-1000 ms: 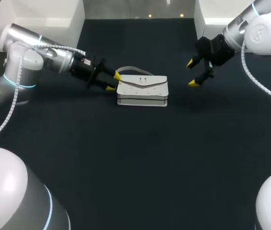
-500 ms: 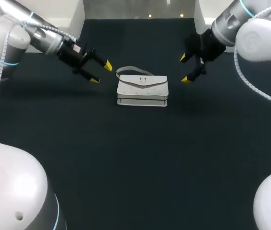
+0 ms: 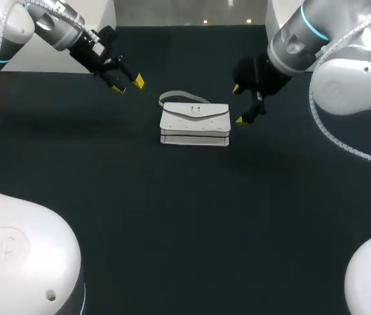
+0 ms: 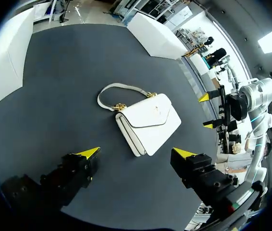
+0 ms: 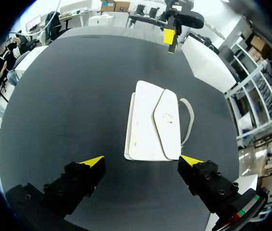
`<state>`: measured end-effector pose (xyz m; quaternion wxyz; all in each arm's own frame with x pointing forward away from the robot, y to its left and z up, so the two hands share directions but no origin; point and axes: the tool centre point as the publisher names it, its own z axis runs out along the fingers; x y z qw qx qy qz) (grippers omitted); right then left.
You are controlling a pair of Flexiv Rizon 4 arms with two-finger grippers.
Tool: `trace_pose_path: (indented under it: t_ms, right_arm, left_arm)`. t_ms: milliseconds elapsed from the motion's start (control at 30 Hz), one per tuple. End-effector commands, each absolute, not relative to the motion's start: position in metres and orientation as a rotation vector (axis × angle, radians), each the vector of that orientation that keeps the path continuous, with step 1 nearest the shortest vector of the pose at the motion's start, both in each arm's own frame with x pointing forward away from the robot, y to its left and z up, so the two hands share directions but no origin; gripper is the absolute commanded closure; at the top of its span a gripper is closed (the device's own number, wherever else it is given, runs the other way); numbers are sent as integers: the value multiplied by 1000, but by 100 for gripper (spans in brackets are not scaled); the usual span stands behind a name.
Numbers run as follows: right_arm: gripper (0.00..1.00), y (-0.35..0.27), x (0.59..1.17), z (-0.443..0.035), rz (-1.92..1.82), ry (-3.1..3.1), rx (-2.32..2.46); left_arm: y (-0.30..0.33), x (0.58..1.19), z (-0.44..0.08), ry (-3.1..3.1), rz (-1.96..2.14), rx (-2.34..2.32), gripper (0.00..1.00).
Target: Pick up the bag, open it, inspect its contents, close it, and place it on the opposite side
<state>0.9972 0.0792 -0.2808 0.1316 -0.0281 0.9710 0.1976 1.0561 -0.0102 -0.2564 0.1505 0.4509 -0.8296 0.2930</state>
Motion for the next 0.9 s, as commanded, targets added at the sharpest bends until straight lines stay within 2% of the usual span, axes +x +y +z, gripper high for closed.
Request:
trace_pose_path:
  t_ms: [33, 400, 900]
  right_arm:
    - [0, 89, 993, -282, 502, 2784, -62]
    - [0, 107, 983, -290, 447, 2708, -59]
    - [0, 112, 982, -295, 498, 2728, -31]
  left_arm:
    - [-9, 1044, -246, -2528, 819, 1265, 0]
    - [-10, 1040, -225, -2751, 750, 1046, 0]
    - [-10, 1041, -224, -2752, 718, 1054, 0]
